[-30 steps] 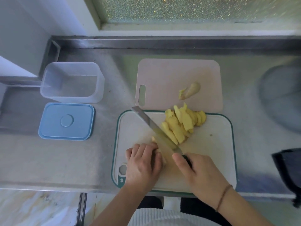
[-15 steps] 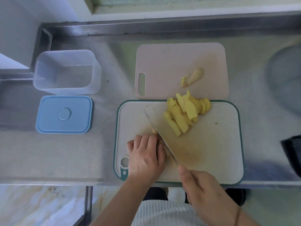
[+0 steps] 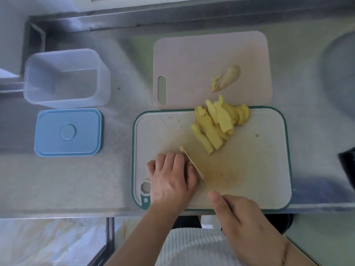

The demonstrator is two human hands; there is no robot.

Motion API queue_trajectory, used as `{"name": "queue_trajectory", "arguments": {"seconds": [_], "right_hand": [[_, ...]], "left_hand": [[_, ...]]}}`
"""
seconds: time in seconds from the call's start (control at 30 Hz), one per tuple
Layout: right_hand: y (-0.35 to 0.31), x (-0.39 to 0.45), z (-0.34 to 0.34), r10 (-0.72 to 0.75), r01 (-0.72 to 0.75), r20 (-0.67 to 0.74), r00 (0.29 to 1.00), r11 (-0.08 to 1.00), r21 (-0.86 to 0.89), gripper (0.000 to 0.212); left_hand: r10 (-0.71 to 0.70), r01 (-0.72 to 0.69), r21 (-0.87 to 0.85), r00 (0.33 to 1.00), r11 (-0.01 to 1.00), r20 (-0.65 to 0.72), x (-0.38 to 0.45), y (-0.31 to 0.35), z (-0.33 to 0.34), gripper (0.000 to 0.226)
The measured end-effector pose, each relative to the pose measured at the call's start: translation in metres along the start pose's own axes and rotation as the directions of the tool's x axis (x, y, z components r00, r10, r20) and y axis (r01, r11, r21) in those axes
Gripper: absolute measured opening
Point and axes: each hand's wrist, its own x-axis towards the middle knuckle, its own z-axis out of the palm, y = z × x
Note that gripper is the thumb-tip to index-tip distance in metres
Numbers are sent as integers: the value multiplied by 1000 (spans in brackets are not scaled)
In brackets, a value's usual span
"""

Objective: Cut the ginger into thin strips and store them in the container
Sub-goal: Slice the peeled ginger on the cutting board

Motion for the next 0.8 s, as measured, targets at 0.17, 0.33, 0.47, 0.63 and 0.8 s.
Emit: {"name": "queue_trajectory", "arguments": {"seconds": [0.17, 0.33, 0.47, 0.63, 0.8], "right_hand": [[-1, 0, -2, 5, -5, 9, 1000, 1000, -5, 74], [-1, -1, -1, 5, -5, 7, 1000, 1000, -24, 83], [-2, -1, -2, 16, -16, 4, 1000, 1000, -15, 73], [-4, -2, -4, 13, -13, 14, 1000, 1000, -14, 67], [-3, -3, -2, 18, -18, 15, 1000, 1000, -18, 72]], "left_hand": [[4, -3, 12, 1000, 1000, -17, -1, -1, 0, 23], [-22, 24, 38, 998, 999, -55, -3, 2, -2, 26], [0, 1, 38, 999, 999, -37, -1, 4, -2, 25], [-1, 2, 29, 1000, 1000, -22, -1, 3, -1, 24], [0, 0, 36, 1000, 999, -18, -2, 2, -1, 26]]}}
